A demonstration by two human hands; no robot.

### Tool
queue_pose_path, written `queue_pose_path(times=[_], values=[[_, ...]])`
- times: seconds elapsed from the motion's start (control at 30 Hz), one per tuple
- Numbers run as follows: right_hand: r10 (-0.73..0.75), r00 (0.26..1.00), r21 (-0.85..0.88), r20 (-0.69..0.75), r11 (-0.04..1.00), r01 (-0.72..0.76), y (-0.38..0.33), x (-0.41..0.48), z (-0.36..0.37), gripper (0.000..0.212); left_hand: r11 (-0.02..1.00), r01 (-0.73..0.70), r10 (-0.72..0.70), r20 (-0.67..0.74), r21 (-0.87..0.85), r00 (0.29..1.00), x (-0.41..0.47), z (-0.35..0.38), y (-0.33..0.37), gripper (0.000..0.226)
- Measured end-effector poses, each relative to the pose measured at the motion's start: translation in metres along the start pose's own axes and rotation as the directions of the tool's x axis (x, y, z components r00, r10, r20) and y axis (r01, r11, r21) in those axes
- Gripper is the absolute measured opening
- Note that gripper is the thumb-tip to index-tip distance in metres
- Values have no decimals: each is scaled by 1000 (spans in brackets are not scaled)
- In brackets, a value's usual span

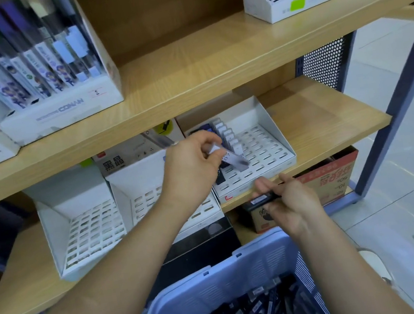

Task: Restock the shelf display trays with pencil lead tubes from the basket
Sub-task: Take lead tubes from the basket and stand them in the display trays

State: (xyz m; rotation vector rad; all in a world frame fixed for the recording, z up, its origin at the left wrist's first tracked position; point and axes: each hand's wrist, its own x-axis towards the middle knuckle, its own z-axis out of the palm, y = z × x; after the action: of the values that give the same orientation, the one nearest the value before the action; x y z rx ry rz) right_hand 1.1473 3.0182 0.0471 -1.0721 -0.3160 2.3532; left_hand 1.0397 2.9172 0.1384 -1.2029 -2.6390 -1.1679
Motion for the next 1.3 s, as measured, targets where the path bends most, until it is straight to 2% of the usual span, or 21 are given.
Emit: queue_pose_path(times=[0.13,0.27,0.43,0.63,0.83,0.93,1.13,1.2,1.3], values=[[-74,996,17,-49,997,75,-6,2,-4,39,994,-58,53,50,95,997,3,23,1,17],[-87,995,-6,-58,996,87,-9,1,-5,16,974,-111,97,77,198,992,4,34,-3,25],[-78,996,-7,-46,997,78,-9,-3,-5,25,947,-170,135,140,274,981,9,34,-6,28],[-102,995,-2,-14,995,102,-10,-8,-3,10,938,-197,133,229,285,964,19,37,-5,32],[-120,992,45,31,992,119,-7,-10,-2,21,977,-135,113,136,163,984,22,45,-3,17],[-118,992,34,44,993,117,-8,-13,-2,24,954,-230,210,122,192,970,21,48,-5,20],[-117,986,-1,121,993,118,-10,-19,0,22,927,-253,216,157,275,964,19,46,-3,27],[-90,979,-43,184,994,99,-12,-20,1,22,954,-207,182,129,216,975,14,39,2,31],[-11,947,-161,320,985,65,-16,-24,4,29,993,-42,60,163,-110,985,-1,22,12,33]])
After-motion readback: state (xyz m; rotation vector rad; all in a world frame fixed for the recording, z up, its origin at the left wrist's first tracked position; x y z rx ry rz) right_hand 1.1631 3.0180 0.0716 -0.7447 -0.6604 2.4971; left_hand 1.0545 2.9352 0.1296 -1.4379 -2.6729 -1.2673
